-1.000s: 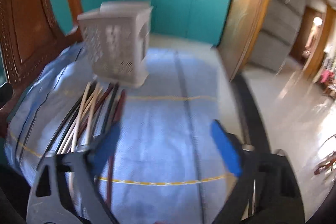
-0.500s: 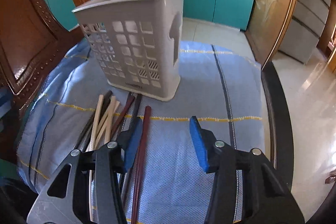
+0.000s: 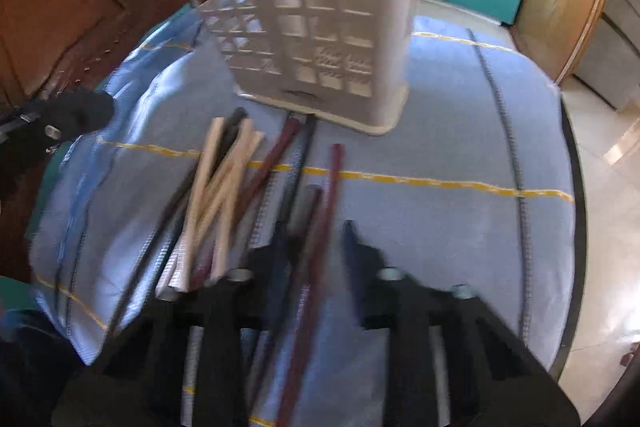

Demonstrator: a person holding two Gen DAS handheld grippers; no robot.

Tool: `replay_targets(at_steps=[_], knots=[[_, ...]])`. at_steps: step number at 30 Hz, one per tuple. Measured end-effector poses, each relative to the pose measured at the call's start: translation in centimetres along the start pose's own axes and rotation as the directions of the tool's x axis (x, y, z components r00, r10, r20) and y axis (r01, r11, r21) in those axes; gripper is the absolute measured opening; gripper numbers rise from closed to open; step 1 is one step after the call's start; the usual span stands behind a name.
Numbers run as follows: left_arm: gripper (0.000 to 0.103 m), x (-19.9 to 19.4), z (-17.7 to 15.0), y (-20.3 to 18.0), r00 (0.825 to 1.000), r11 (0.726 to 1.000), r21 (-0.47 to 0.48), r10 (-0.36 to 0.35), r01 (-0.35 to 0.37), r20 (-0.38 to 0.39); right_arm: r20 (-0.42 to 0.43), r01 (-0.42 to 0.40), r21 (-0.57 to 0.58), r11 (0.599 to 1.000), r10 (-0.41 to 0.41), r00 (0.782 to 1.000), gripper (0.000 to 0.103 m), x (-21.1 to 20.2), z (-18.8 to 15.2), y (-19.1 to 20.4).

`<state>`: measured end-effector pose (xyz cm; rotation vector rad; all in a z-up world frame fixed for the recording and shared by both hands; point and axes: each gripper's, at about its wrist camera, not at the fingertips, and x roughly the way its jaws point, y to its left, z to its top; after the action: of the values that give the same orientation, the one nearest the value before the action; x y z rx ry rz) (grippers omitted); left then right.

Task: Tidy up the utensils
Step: 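Move the right tool to a dark brown chopstick while the left tool approaches a dark chopstick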

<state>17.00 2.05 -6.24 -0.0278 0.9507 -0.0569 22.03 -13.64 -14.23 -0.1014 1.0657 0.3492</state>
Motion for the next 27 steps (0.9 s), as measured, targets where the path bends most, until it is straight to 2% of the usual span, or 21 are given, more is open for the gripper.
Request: replay_targets(at_steps=[3,5,7,12,14,18,21,23,27], knots=[[0.038,0.6,-0.7,-0.3,1.0,1.0,0.024,0.008,-0.007,-0.025,0.007,0.014,-0.008,1.0,-0.014,1.0,0.013,0.0,-0.2,0.1],[0.038,0.9,-1.3,-0.6,0.999,0.999,0.043,0.017,-0.015,-0.034,0.01,0.055,-0.001,0.998,-0.055,0.998,0.007,-0.3,-0.4,-0.2],[0.038,1.1,-1.8,-0.9,0.999,0.998,0.058,0.023,-0.021,-0.034,0.012,0.097,0.007,0.995,-0.097,0.995,0.006,-0.3,-0.6,-0.8],[0.038,0.9,-1.7,-1.1,0.999,0.997,0.066,0.029,-0.027,-0.031,0.01,0.073,0.049,0.996,-0.074,0.997,0.007,-0.7,-0.8,-1.7],[0.039,0.7,-1.6,-1.2,0.999,0.997,0.067,0.03,-0.028,-0.03,-0.007,0.064,0.066,0.996,-0.064,0.998,0.012,-0.2,-0.9,-2.0],[0.039,0.8,-1.6,-1.4,0.999,0.997,0.074,0.033,-0.03,-0.03,0.001,0.065,0.063,0.996,-0.065,0.998,0.015,-0.8,-0.9,-2.2],[0.039,0.9,-1.7,-1.5,0.999,0.996,0.079,0.038,-0.035,-0.031,0.007,0.066,0.037,0.997,-0.066,0.998,0.015,-0.6,-1.1,-1.8],[0.039,0.9,-1.7,-1.5,0.999,0.996,0.079,0.039,-0.036,-0.032,0.008,0.055,0.023,0.998,-0.055,0.998,0.011,-0.6,-1.1,-1.6],[0.039,1.0,-1.7,-1.5,0.999,0.996,0.081,0.04,-0.037,-0.032,0.018,0.051,0.017,0.999,-0.051,0.999,0.009,-1.0,-1.2,-2.0]])
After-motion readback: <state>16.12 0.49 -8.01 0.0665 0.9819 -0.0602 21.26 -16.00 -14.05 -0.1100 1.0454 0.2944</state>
